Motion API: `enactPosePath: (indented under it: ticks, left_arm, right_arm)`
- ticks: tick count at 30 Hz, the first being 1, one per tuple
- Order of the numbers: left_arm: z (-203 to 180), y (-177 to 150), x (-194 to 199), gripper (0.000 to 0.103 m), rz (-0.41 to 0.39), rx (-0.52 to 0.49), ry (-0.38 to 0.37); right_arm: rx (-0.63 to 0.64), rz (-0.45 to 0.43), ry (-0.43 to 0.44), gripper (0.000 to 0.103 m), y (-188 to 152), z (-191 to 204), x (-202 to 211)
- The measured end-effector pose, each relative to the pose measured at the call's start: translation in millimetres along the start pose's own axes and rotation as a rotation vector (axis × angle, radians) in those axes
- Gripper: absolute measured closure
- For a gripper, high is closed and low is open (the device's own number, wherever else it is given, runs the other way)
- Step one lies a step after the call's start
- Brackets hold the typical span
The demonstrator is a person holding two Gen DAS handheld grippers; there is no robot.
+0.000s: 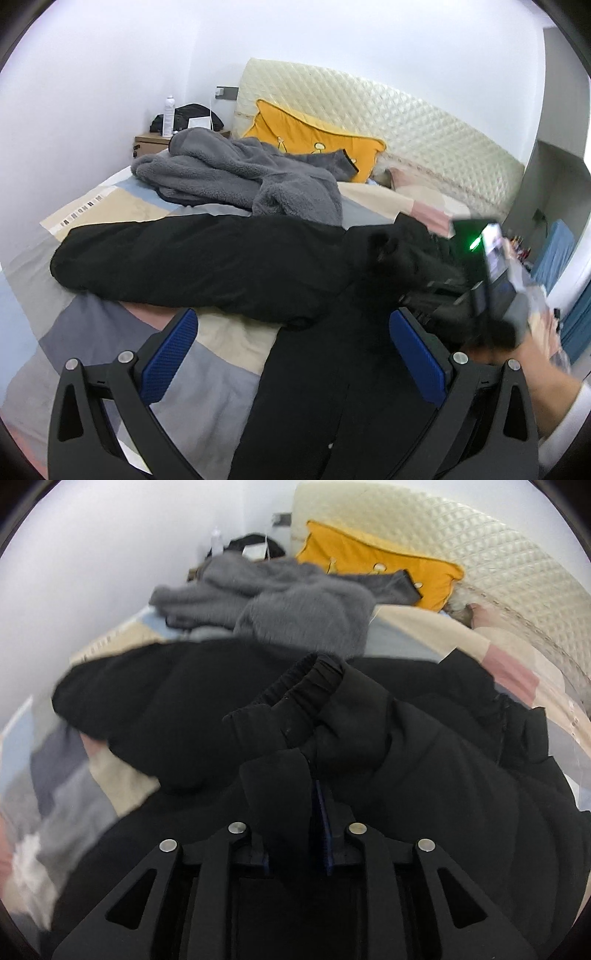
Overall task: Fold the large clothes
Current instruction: 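Lift the sleeve and fold it across the jacket body with the right gripper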
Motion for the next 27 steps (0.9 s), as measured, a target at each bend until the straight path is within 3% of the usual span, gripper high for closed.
enactPosePath:
  ticks: [3,5,7,12,18,27]
  left_arm:
    - [-2.8,-0.8,-4.6,0.000,0.006,-0.021,0.010]
    - [-7.4,-4.1,-9.6,0.000,0.013,-0.066,0.044]
    - [-10.4,-7.4,-11.6,0.000,0.025,-0.076,0.035]
    - [-15.3,-8.7,-10.1,0.000,0.019,-0.093,0.013]
    - [-31.1,-12.6,-4.1,0.000,0.002,-0.124,-0.023]
    - [-75.2,-28.0,10.3,0.000,-0.026,-0.229,-0.082]
  right_arm:
    - [0.024,0.038,-0.009,0.075,-8.7,2.8,-10.2]
    - [0.046,0.054,0.004,0.061,-11.1,7.2,-12.3]
    - [0.055,0.046,0.037,0.033,-8.3,11.6,-5.7]
    - [0.055,-0.028,0.038,0.033,8.8,6.9,33.9]
    - [0.008,-0.140,-0.025,0.032,16.1,-25.6,98.7]
    - [-0.150,-0.312,-0.151,0.032,-23.3,-96.7,201.1]
Point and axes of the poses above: each gripper's, at about its wrist camera, not at the fingertips, and x roughly against the way its jaws point, z to its left, y to its top, the point moved 5 cm from there along -x, roughly the way its jaws point, and after that the axes turned 6 degrees about y, right-handed, at the moved point
